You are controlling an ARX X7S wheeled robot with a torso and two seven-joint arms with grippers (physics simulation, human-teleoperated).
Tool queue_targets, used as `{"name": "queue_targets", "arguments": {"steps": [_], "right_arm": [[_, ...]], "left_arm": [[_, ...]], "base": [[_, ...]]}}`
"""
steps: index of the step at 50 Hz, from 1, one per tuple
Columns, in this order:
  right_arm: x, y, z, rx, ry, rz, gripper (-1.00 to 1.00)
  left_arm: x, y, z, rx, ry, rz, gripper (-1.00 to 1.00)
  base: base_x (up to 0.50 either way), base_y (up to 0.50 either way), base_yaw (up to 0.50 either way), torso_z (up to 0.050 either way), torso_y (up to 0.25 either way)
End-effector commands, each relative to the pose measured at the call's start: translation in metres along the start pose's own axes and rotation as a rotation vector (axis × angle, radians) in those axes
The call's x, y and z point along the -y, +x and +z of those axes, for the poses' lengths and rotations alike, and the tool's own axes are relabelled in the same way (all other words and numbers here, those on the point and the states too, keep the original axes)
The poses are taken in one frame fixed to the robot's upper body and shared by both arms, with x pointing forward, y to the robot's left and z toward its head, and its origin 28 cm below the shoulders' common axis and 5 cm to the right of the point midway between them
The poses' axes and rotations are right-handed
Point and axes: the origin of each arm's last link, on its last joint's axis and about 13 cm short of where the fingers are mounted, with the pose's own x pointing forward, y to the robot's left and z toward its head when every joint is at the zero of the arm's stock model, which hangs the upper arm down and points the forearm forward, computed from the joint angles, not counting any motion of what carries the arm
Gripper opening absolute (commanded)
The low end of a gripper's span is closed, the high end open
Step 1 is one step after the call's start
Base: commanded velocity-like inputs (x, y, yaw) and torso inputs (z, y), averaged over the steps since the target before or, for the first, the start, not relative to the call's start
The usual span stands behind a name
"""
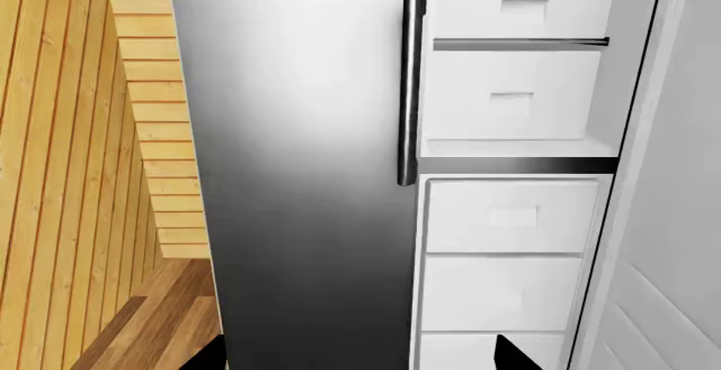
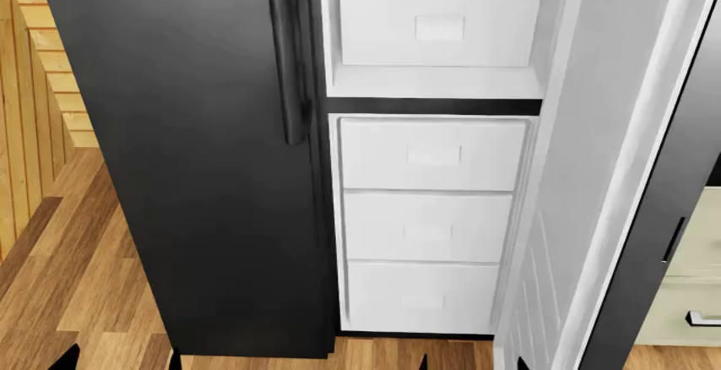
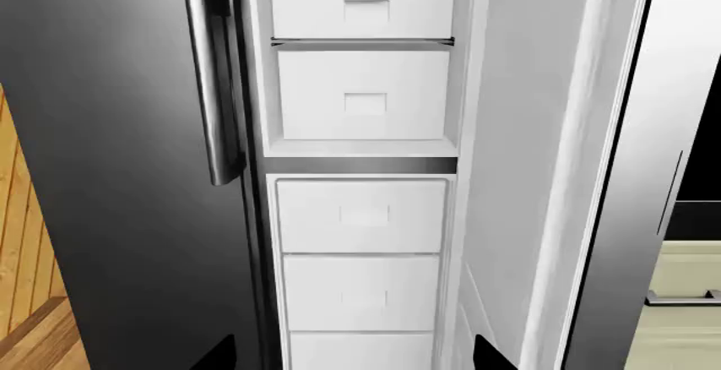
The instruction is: Close the fridge door
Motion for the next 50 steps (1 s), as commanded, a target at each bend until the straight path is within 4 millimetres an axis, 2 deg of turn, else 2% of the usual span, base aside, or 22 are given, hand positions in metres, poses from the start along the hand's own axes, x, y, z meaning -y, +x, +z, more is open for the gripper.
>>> {"name": "queue_targets", "arguments": {"steps": [1,2,4,12,14,24,42,50], "right_arm": [[0.0,0.0,0.0,0.0,0.0,0.0,1.0],[-0.004,0.001,0.003,0.001,0.055,0.02,1.0],[-0.009,-0.001,0.002,0.004,0.053,0.031,1.0],[0.001,-0.01,0.001,-0.018,0.098,0.026,1.0],[0.003,-0.011,0.0,-0.019,0.095,0.025,1.0],[0.003,-0.006,-0.001,-0.033,0.079,0.018,1.0],[0.001,-0.004,-0.001,-0.049,0.073,0.022,1.0],[0.0,-0.006,-0.001,-0.056,0.069,0.027,1.0]], "left_arm": [[0.0,0.0,0.0,0.0,0.0,0.0,1.0],[-0.002,-0.002,-0.001,0.001,-0.035,0.004,1.0],[-0.005,-0.01,0.002,0.02,-0.031,-0.003,1.0],[0.005,-0.019,0.0,0.02,-0.035,-0.01,1.0],[0.005,-0.02,0.0,0.007,0.003,-0.012,1.0],[0.008,-0.016,-0.001,0.012,-0.022,-0.016,1.0],[0.006,-0.014,0.001,0.004,-0.04,-0.01,1.0],[0.006,-0.015,0.0,0.004,-0.041,-0.011,1.0]], "base": [[0.0,0.0,0.0,0.0,0.0],[0.0,0.0,0.0,0.0,0.0],[0.0,0.0,0.0,0.0,0.0],[0.0,0.0,0.0,0.0,0.0],[0.0,0.0,0.0,0.0,0.0],[0.0,-0.01,0.0,0.0,0.0],[-0.22,-0.49,0.0,0.0,0.0],[-0.03,-0.5,0.0,0.0,0.0]]}}
